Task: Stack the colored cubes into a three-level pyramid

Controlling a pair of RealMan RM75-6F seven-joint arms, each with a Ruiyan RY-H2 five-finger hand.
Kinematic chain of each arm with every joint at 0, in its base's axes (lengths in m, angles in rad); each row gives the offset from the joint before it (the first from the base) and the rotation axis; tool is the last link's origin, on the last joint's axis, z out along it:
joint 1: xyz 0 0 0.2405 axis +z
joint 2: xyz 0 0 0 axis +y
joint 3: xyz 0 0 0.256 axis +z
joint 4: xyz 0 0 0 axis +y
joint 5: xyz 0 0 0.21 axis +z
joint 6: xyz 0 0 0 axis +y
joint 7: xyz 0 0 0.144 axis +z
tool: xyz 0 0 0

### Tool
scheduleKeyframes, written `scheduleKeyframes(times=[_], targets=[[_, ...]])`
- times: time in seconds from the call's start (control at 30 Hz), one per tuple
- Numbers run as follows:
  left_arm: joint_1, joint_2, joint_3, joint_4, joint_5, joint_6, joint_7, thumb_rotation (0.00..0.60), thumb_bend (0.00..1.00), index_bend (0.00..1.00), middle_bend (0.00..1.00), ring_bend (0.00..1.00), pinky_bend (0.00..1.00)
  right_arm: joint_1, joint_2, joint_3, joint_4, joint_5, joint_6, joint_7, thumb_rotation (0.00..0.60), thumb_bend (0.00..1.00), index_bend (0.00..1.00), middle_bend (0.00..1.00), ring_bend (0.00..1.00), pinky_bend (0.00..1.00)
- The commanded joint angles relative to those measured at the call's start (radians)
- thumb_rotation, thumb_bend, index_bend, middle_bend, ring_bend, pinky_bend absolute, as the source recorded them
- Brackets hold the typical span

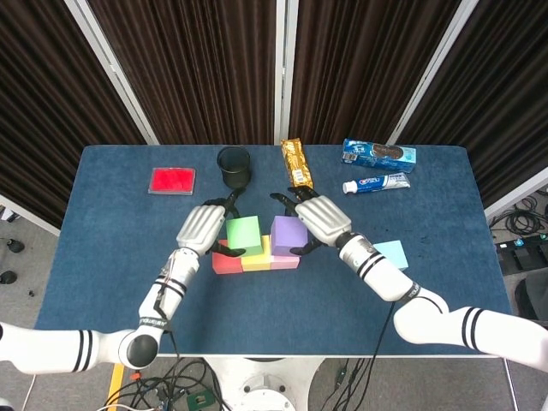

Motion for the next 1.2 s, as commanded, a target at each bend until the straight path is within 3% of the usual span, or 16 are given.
scheduleKeyframes(times=[0.03,0.57,1.2], targets=[[-0.002,-0.002,0.001,-0.002,-0.004,-0.006,-0.001,0.600,0.09,0.03,0.54,0.20,0.23,0.005,-0.001,-0.002,0.001,0.004,-0.003,-0.002,0.600,0.13,0.00,0.46,0.02,0.00],[-0.026,0.007,0.008,0.007,0.033,-0.064,-0.018,0.600,0.09,0.03,0.54,0.21,0.23,0.032,-0.010,-0.008,0.010,0.002,-0.012,0.007,0.600,0.13,0.00,0.47,0.03,0.00],[-0.015,0.046,-0.001,0.031,0.079,-0.128,-0.131,0.600,0.09,0.03,0.54,0.21,0.22,0.038,-0.004,-0.027,0.003,-0.009,-0.008,0.008,0.600,0.13,0.00,0.47,0.04,0.00]])
